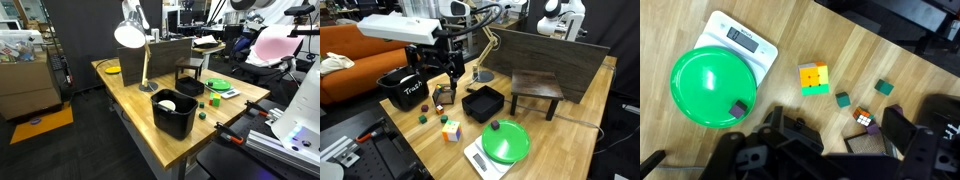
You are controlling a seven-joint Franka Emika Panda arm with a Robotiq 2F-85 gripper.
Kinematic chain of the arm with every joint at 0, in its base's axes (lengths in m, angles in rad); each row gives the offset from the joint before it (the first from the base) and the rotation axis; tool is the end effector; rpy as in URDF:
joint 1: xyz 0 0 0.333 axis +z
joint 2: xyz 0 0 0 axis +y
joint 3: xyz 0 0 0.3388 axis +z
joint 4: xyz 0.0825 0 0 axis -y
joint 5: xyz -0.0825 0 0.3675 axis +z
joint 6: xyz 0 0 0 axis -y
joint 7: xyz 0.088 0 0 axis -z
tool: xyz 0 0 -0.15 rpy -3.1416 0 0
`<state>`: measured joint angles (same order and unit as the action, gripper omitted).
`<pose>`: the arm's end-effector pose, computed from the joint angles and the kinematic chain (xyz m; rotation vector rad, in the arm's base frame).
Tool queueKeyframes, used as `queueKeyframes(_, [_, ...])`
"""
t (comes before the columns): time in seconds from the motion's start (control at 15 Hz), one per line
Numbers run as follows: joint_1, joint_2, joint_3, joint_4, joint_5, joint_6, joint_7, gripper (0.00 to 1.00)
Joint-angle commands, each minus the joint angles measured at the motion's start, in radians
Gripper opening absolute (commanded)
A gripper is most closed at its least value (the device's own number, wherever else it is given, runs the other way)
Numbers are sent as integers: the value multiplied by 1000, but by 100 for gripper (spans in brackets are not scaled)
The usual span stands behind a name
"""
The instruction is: Put the rubrik's cube inside the black box
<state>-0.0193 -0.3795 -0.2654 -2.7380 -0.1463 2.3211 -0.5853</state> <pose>0.3375 -0.0982 0.3183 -3.0594 -0.6574 0.0679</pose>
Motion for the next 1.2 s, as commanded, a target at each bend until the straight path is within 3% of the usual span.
queueKeyframes(0.0, [-7,67,21,17,19,32,5,100])
queueKeyframes(0.4, [23,259,63,46,74,101,-28,100])
queueKeyframes(0.67, [4,403,87,96,163,116,-93,100])
queueKeyframes(0.73, [-7,343,100,56,120,112,-45,100])
queueKeyframes(1.13, [-15,407,109,95,138,113,-64,100])
